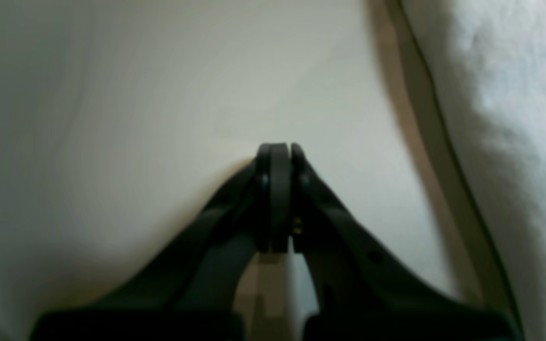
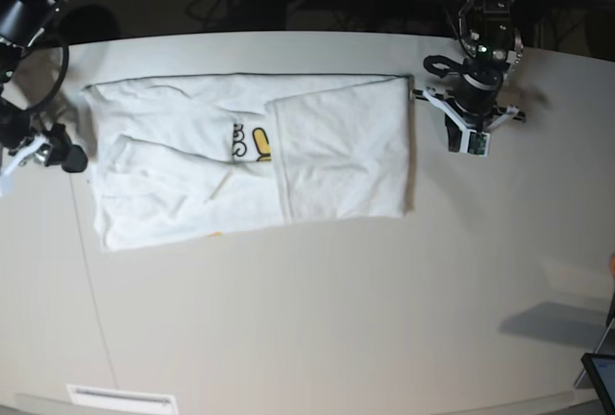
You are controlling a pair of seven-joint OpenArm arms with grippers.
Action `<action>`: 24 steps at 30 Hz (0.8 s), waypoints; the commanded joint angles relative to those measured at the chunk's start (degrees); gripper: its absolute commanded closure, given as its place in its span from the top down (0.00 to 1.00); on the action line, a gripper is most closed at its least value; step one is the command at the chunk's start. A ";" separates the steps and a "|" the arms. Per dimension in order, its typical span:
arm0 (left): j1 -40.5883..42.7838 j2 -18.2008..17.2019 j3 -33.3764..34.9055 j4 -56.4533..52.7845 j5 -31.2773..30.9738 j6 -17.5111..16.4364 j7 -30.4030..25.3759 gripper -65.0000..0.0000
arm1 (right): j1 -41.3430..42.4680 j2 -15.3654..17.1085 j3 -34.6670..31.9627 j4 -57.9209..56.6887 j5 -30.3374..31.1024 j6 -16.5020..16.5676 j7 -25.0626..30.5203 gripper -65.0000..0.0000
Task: Fold the T-shirt properly
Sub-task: 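Move the left gripper back to the folded edge and raise the right gripper, then lower the right gripper onto the strip's other end and grasp it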
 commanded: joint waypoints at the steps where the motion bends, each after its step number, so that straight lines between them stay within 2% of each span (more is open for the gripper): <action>1: -0.72 -0.43 0.05 0.36 0.08 0.22 0.09 0.00 | 0.49 0.89 0.08 0.58 0.11 -0.07 -0.21 0.69; 4: -1.42 -0.25 0.14 0.45 -0.36 0.22 0.09 0.00 | 0.41 0.28 0.08 0.58 0.11 -0.07 -1.44 0.69; 11: -2.83 -0.08 5.77 0.28 0.08 0.22 0.18 0.00 | -0.47 -1.40 -0.09 0.66 0.11 -0.07 -2.76 0.69; 13: -2.92 -0.08 6.73 0.28 0.08 0.22 0.18 0.00 | -0.74 -1.40 -2.55 0.66 0.19 -0.07 -2.41 0.68; 16: -3.27 -0.08 7.17 0.28 0.08 0.31 0.18 0.00 | -0.74 -1.48 -5.10 0.66 0.19 -0.07 -2.14 0.68; 18: -3.53 -0.08 7.17 0.28 0.08 0.31 0.18 0.00 | -0.74 -2.63 -5.90 0.66 0.19 -0.07 -2.14 0.68; 24: -3.53 -0.08 7.09 0.28 0.08 0.31 0.18 0.00 | -0.82 -4.82 -5.98 0.66 -0.07 -0.07 -2.14 0.68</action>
